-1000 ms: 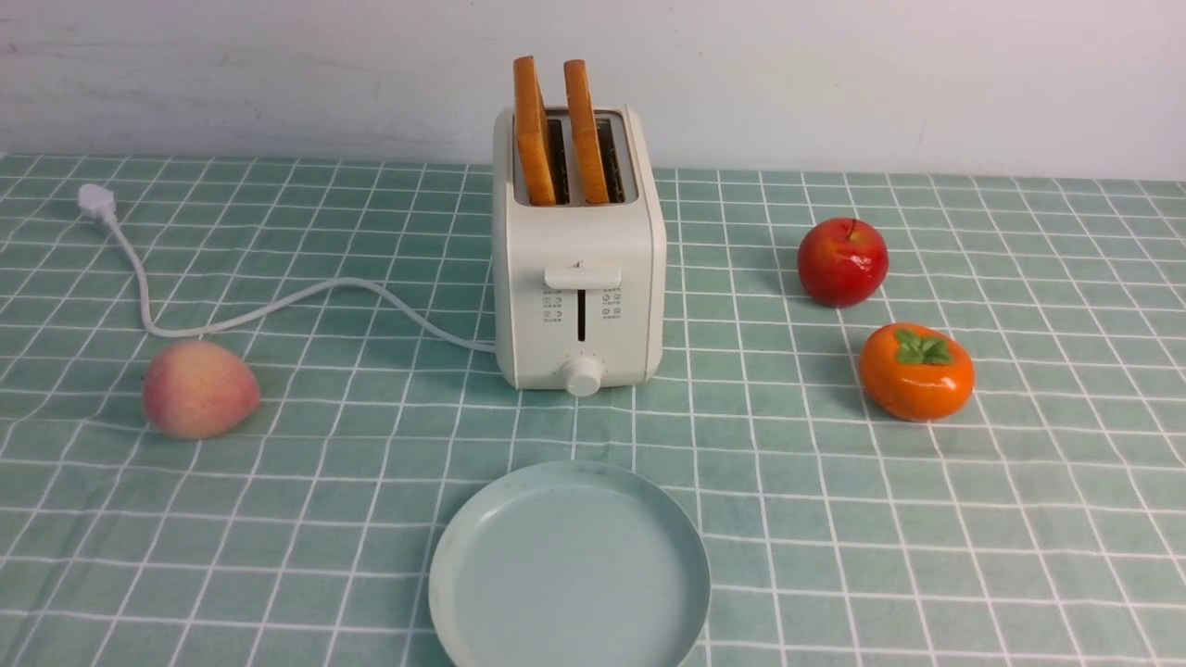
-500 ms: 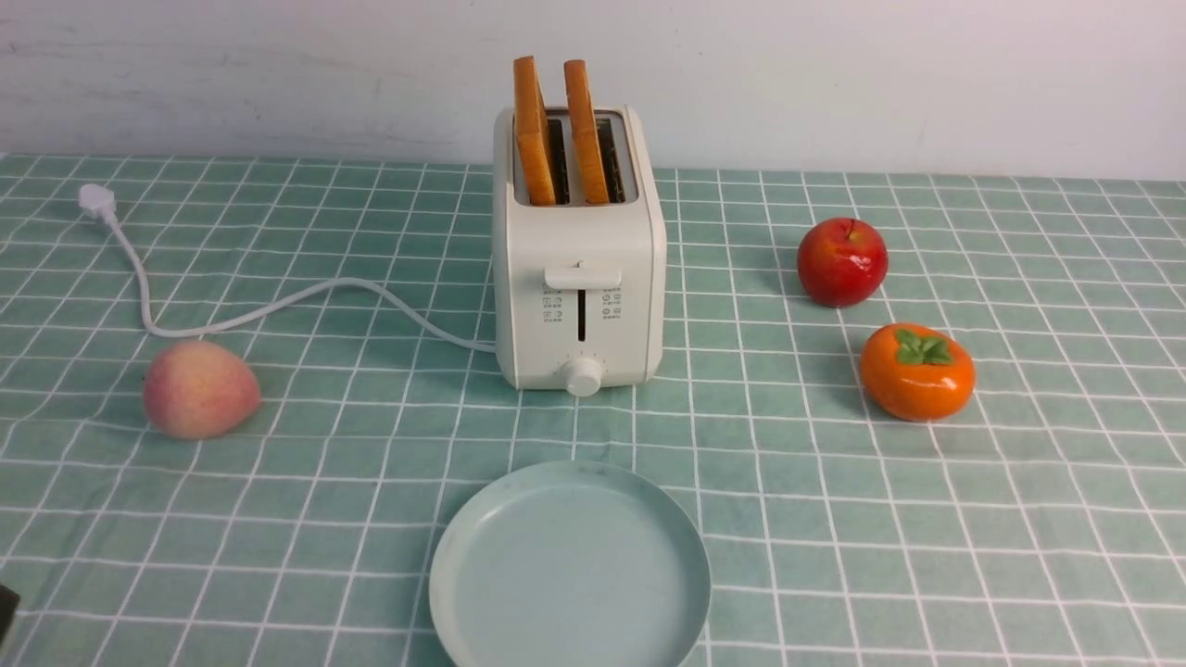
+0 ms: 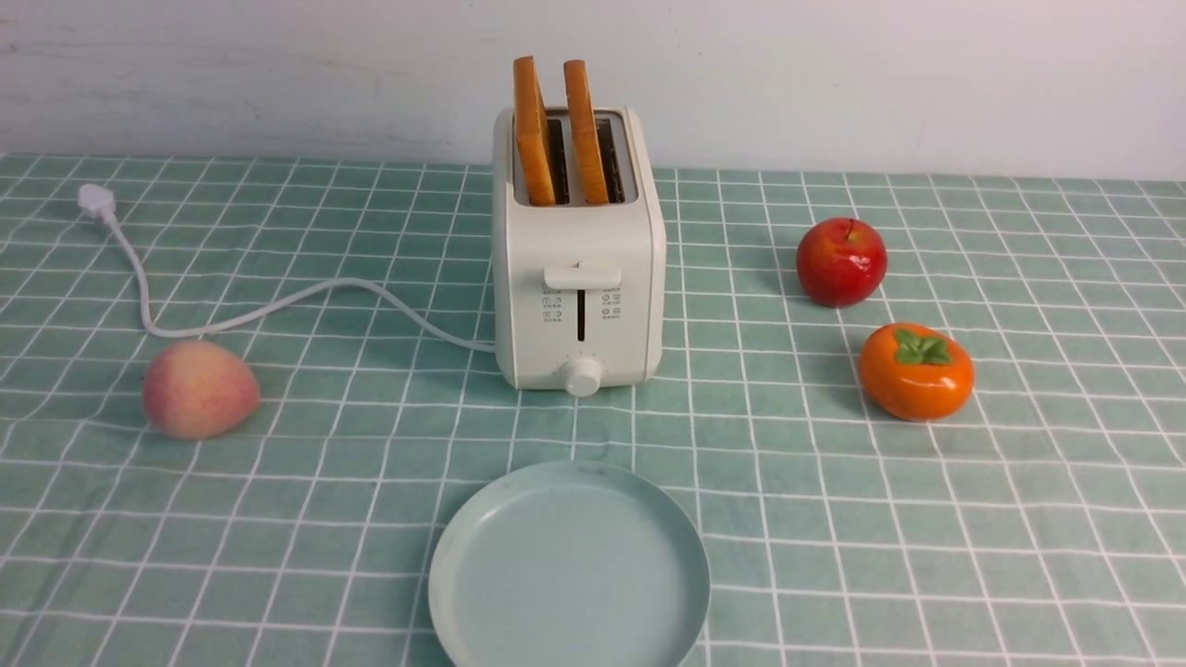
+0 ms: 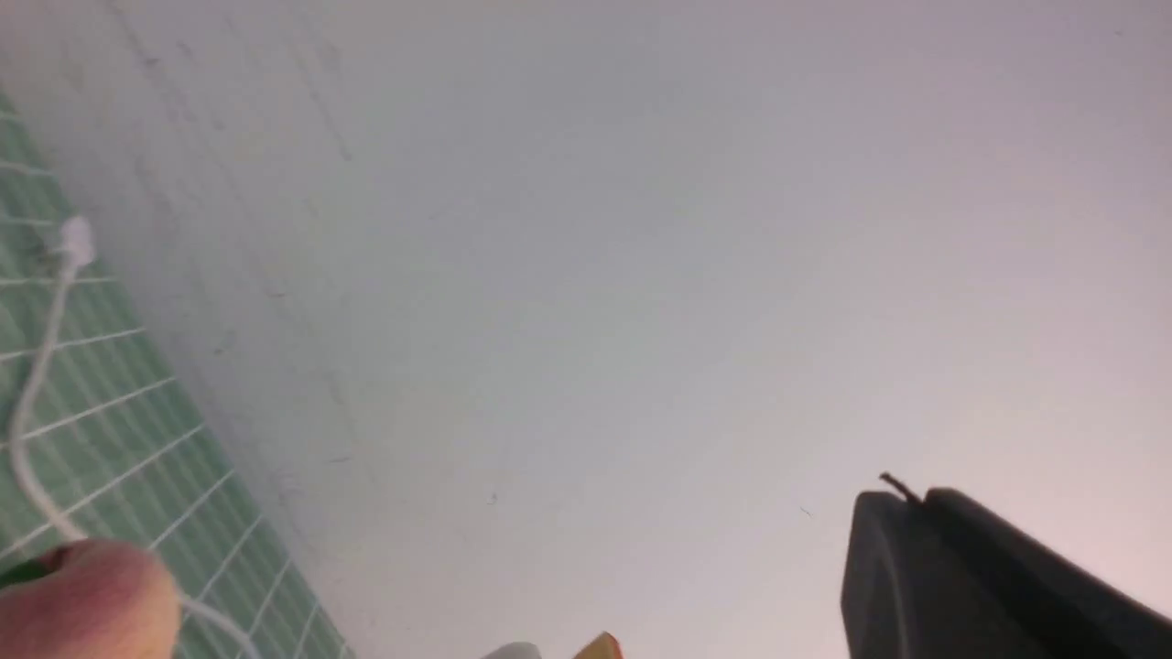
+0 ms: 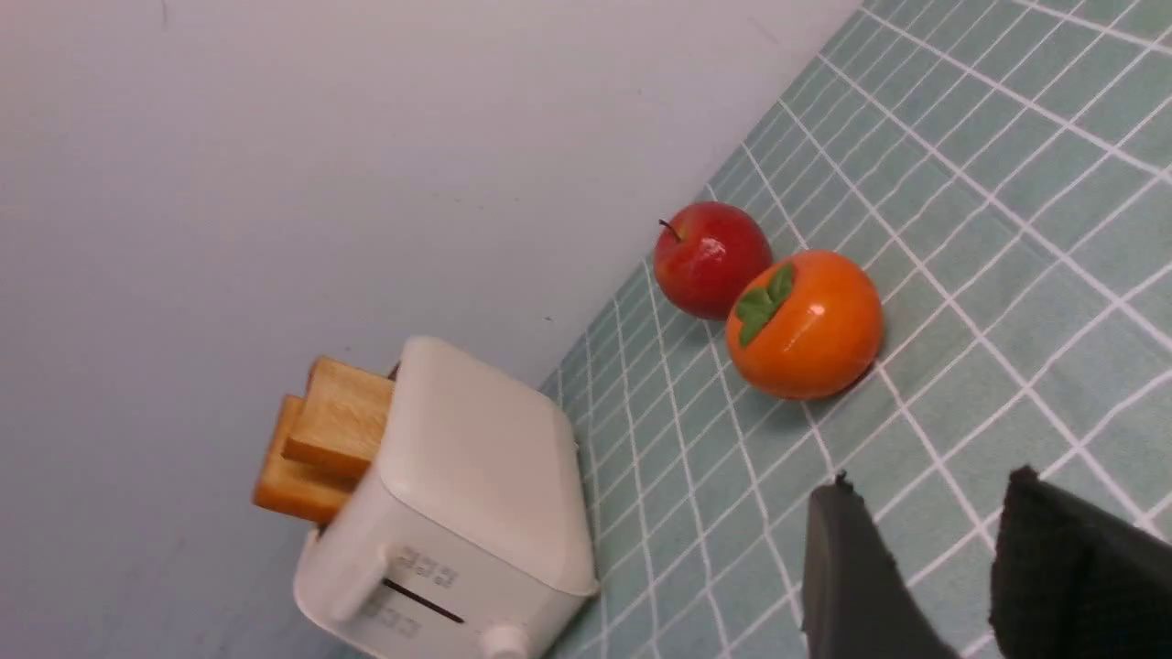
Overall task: Take toasted bread from bread machine on blue coffee table place on plate.
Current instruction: 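Grasp the toast slice in the toaster and pull it up out of the slot with the right gripper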
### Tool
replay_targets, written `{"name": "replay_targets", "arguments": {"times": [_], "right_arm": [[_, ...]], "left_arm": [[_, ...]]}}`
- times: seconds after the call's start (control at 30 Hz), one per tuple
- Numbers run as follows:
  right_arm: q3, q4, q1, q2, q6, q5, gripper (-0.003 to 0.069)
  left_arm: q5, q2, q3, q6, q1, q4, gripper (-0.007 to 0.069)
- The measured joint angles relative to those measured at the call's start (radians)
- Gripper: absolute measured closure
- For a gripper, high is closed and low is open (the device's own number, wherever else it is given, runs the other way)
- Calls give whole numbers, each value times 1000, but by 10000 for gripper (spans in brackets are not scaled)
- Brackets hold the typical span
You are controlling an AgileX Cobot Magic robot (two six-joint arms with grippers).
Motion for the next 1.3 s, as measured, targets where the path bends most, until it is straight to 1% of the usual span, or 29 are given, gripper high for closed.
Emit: {"name": "replay_targets", "arguments": {"times": [0.07,0.17,0.2,0.23,0.33,0.37,0.4,0.43,0.47,0.5,0.53,0.57,0.6,0.63,0.67,0.73,0.8,0.83,0.87,0.9,0.93,0.97,1.03,1.1,1.13,1.17,1.2,1.3], "right_arm": [[0,26,0,0,1,-4,419],[0,44,0,0,3,-4,419],[0,56,0,0,3,-4,419],[0,58,0,0,3,0,419],[-41,61,0,0,-3,88,429],[-88,56,0,0,-19,152,442],[-88,56,0,0,-24,164,445],[-172,39,0,0,-79,258,480],[-231,26,0,0,-112,303,505],[-304,9,0,11,-167,365,560],[-363,-3,0,33,-199,416,605],[-409,-16,0,65,-218,465,637],[-430,-22,0,73,-221,476,643],[-506,-52,0,154,-241,571,672],[-515,-56,0,154,-243,571,673],[-598,-111,0,285,-260,713,675],[-631,-136,0,374,-286,804,671],[-633,-139,0,381,-286,812,671],[-643,-135,0,435,-317,859,669],[-644,-123,0,451,-334,879,668],[-645,-115,0,455,-343,882,668],[-648,-78,0,473,-381,898,667],[-649,-31,0,478,-437,900,667],[-650,-12,0,478,-462,900,667],[-650,13,0,478,-494,896,667],[-650,14,0,478,-494,896,667],[-651,21,0,478,-501,894,667],[-651,33,0,478,-502,893,664]], "left_arm": [[64,0,-65,11,0,72,638],[223,8,-206,21,0,170,638],[295,43,-285,21,0,206,638],[349,67,-319,23,0,230,638],[574,223,-477,27,0,324,638],[695,303,-538,27,0,356,638],[715,318,-547,27,0,368,638],[871,418,-607,28,0,404,638],[937,491,-643,29,0,423,638],[1023,594,-687,43,0,445,638],[1057,653,-710,56,0,451,638],[1085,712,-732,74,0,449,638],[1089,740,-744,84,0,449,638],[1117,852,-795,135,0,417,638],[1117,865,-802,143,0,412,638],[1138,1041,-916,248,0,322,638],[1158,1135,-1005,305,0,256,638],[1160,1145,-1015,310,0,256,638],[1178,1221,-1101,345,-6,221,638],[1184,1266,-1156,361,-17,216,638],[1184,1275,-1167,363,-20,215,638],[1188,1356,-1266,379,-47,219,638],[1189,1439,-1364,387,-86,235,638],[1191,1495,-1429,388,-111,249,638],[1199,1576,-1520,389,-143,274,638],[1200,1585,-1530,389,-146,277,638],[1203,1642,-1594,389,-165,298,638],[1191,1740,-1705,389,-189,332,600]]}}
